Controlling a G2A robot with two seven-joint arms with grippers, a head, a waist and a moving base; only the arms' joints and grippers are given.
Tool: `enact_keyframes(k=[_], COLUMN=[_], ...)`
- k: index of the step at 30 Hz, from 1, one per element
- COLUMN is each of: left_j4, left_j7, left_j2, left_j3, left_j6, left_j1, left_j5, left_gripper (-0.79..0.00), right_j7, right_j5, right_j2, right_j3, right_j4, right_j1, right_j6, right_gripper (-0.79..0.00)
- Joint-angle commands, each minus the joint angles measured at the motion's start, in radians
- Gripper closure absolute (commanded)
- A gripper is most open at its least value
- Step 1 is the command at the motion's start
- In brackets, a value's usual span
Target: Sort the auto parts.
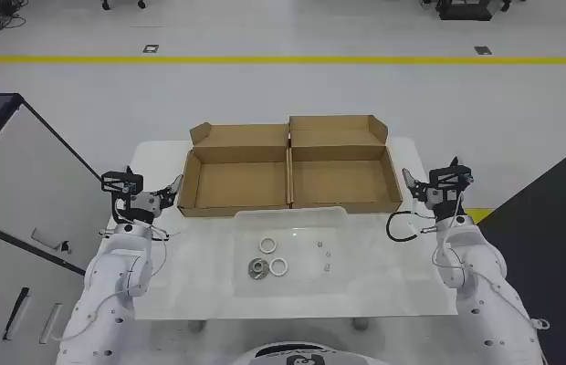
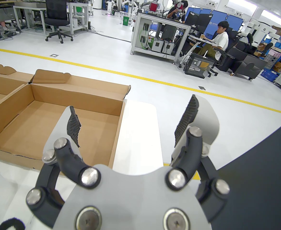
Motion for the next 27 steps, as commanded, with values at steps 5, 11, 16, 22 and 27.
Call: enact_keyframes(k=[5, 11, 16, 22, 27], left_j4=[0.000, 0.000, 0.000, 0.000, 0.000], left_j7=[0.000, 0.000, 0.000, 0.000, 0.000], left_j2=[0.000, 0.000, 0.000, 0.000, 0.000], left_j3=[0.000, 0.000, 0.000, 0.000, 0.000], left_j6=[0.000, 0.000, 0.000, 0.000, 0.000], left_j1=[0.000, 0.000, 0.000, 0.000, 0.000], left_j5=[0.000, 0.000, 0.000, 0.000, 0.000], left_gripper=[-0.784, -0.784, -0.785, -0.784, -0.785], right_j7=[0.000, 0.000, 0.000, 0.000, -0.005], right_j5=[0.000, 0.000, 0.000, 0.000, -0.010], right_j2=[0.000, 0.000, 0.000, 0.000, 0.001], right_j3=[0.000, 0.000, 0.000, 0.000, 0.001], right_j4=[0.000, 0.000, 0.000, 0.000, -0.015], right_j1=[0.000, 0.000, 0.000, 0.000, 0.008], right_j6=[0.000, 0.000, 0.000, 0.000, -0.028], right_gripper=[-0.784, -0.784, -0.785, -0.785, -0.785])
